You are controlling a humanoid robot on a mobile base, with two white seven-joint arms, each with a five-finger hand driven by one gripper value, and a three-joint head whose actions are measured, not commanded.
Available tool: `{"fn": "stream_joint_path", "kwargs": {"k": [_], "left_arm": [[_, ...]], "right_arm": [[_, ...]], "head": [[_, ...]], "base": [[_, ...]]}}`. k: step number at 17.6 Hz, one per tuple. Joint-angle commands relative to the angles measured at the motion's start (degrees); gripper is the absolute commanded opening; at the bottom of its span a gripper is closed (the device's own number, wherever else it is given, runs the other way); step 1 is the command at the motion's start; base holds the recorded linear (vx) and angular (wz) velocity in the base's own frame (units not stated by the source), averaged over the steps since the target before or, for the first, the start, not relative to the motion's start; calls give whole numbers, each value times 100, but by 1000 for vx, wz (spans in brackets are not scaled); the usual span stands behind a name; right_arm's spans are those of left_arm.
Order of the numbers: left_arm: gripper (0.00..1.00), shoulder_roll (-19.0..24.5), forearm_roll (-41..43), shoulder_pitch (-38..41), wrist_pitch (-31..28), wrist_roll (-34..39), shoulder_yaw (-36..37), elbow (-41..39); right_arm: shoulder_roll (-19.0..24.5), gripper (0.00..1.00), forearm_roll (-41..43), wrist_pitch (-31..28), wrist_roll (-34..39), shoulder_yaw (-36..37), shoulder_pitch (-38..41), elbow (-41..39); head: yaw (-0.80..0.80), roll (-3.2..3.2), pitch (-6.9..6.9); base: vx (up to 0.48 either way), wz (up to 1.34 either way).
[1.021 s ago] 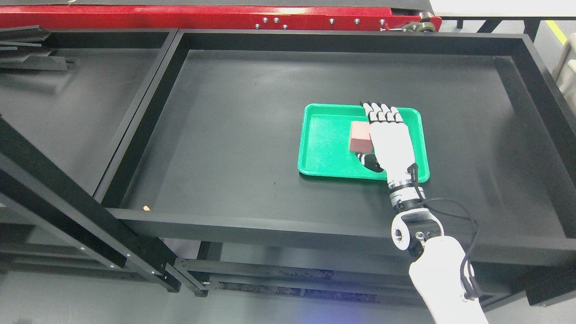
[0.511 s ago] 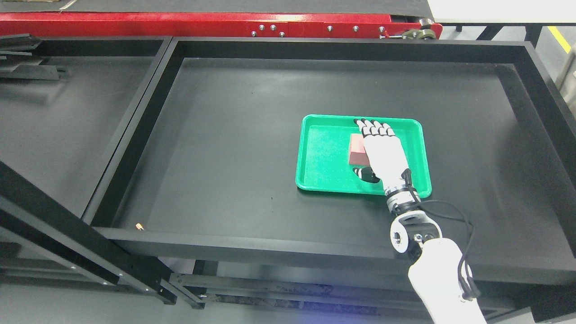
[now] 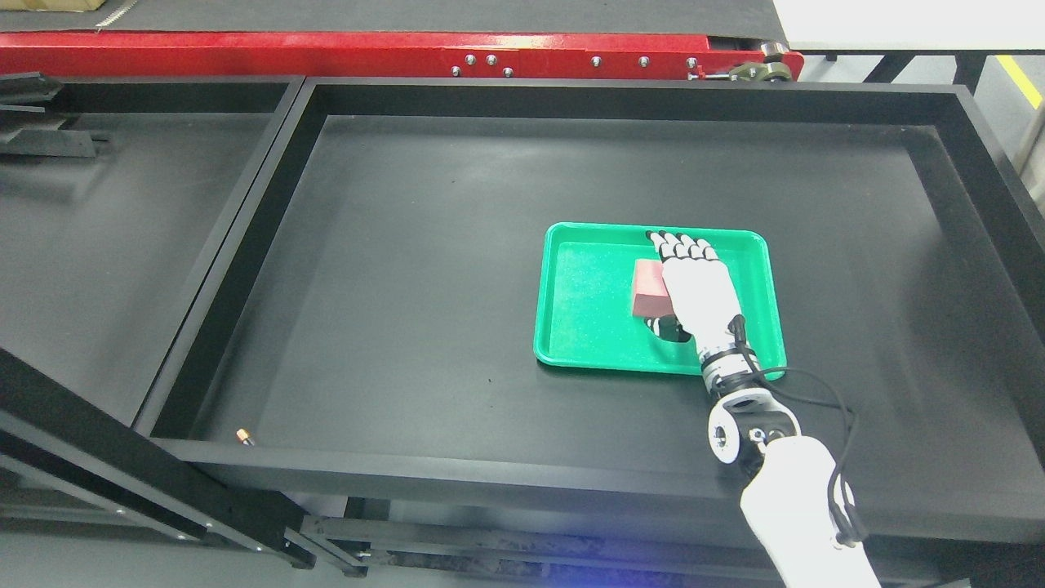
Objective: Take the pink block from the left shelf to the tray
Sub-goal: 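Close the right hand fingers around the pink cube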
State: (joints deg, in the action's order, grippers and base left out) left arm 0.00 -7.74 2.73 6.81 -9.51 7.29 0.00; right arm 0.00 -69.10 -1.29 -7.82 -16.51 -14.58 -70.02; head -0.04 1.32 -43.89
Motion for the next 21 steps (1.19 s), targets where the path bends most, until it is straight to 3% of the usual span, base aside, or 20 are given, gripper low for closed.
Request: {"fn": "stream_joint_path", "kwargs": {"k": [1,21], "left_arm": [[100,100,0,0,4,2,0,-100],[100,100,0,0,4,2,0,-100]], "right_arm": [[-100,98,2,-11,0,7,-2735,393],[-100,98,2,-90,-62,16,-3411,832]], "head": [[0,0,0],[0,0,0]], "base": [[53,0],[25,2]]}}
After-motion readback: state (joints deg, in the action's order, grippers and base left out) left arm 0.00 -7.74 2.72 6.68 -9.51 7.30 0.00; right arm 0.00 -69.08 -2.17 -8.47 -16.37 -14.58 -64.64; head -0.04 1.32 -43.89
